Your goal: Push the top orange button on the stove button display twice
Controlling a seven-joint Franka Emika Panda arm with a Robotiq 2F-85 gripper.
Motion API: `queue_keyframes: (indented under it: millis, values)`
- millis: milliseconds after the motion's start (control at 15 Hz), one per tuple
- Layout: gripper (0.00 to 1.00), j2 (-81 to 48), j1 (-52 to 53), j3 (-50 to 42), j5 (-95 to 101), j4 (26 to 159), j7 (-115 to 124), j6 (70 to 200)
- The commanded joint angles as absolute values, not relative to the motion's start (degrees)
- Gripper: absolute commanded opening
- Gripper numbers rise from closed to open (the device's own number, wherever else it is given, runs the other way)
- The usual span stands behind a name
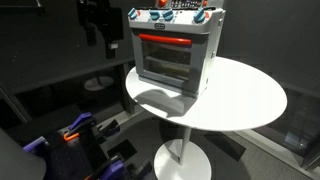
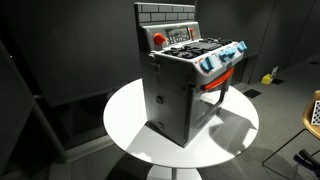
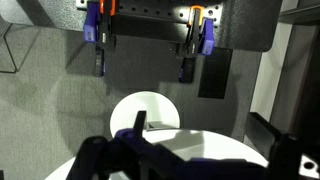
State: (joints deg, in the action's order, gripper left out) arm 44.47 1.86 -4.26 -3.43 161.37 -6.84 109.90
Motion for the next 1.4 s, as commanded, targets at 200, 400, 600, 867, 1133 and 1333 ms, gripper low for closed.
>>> queue_keyframes:
  millis: [200, 400, 600, 867, 1133, 1333]
  values:
    - [1.0, 44.2, 1.5, -3.9, -3.7, 161.3, -7.1, 109.8]
    - [1.0, 44.1, 1.5, -3.9, -3.7, 161.3, -7.1, 109.8]
    - [1.0, 43.3, 1.1, -3.7, -3.1, 159.4, -6.7, 110.2]
    - [1.0, 41.9, 0.5, -3.4, -2.2, 155.7, -6.6, 111.6]
    - [1.0, 39.5, -0.2, -3.2, -0.3, 151.0, -6.3, 115.5]
    - [1.0, 36.5, -0.7, -3.1, 1.4, 146.4, -6.1, 119.0]
